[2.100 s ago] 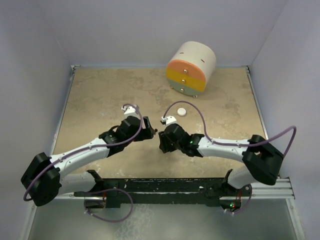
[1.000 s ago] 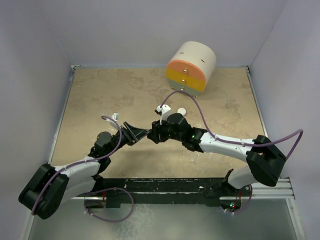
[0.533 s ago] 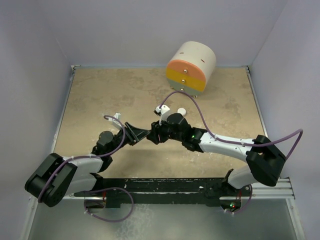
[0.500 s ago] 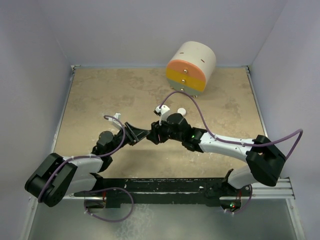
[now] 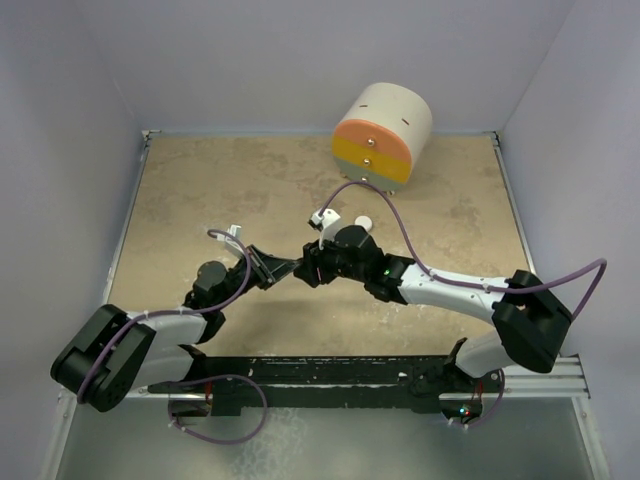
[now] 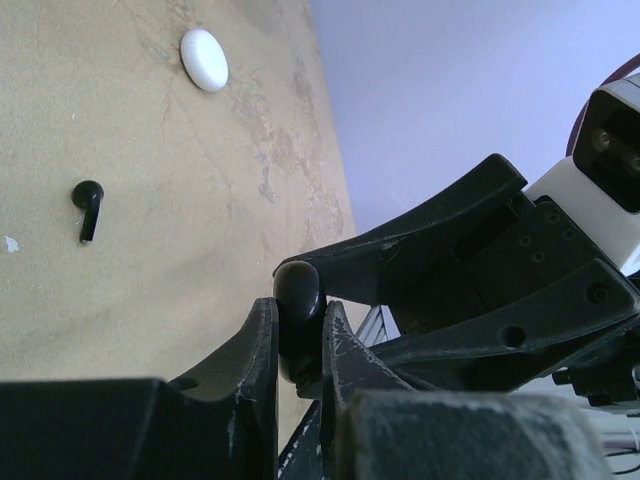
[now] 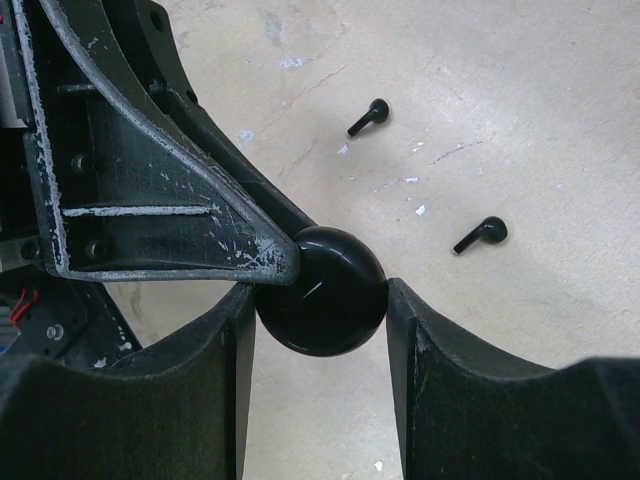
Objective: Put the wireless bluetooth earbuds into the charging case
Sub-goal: Pick up the charging case at the center of the board.
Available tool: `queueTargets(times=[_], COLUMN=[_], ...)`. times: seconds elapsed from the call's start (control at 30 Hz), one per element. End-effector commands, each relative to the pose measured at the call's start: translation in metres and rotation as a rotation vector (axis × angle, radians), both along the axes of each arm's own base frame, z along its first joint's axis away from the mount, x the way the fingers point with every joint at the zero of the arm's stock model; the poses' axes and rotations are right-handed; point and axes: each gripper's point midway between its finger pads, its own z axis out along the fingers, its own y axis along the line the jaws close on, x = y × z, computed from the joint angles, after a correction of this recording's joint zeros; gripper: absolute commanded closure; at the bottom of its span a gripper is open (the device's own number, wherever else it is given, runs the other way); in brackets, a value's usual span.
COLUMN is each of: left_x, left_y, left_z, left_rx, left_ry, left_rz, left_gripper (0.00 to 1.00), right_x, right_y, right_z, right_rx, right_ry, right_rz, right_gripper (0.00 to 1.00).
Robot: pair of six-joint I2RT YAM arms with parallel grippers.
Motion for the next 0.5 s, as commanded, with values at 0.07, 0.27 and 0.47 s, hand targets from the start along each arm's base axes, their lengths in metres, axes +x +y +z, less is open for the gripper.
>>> queueTargets(times=[0.07,0.27,0.47], left_x=[0.007,0.018,0.032], left_y=[-0.003,0.002,0.007], left_z=[0.022,0.016,0.010], left_rx=[-0.024,0.024,0.074], left_ry=[-0.067,-0.039,-0.003], left_rz=[-0.001,0.057,0.112], left_gripper=[1.00,1.00,1.00], right_x=[0.007,0.019,0.027], right_y=[0.007,-0.011,-0.038], right_z=[0.037,0.053,0.072], right_rx=[0.103,0.140,0.183], right_ry=[-0.050,-0.071,-0.090], right_rz=[0.005,-0.045,-0.113], right_gripper=[0.69,0.36,0.29])
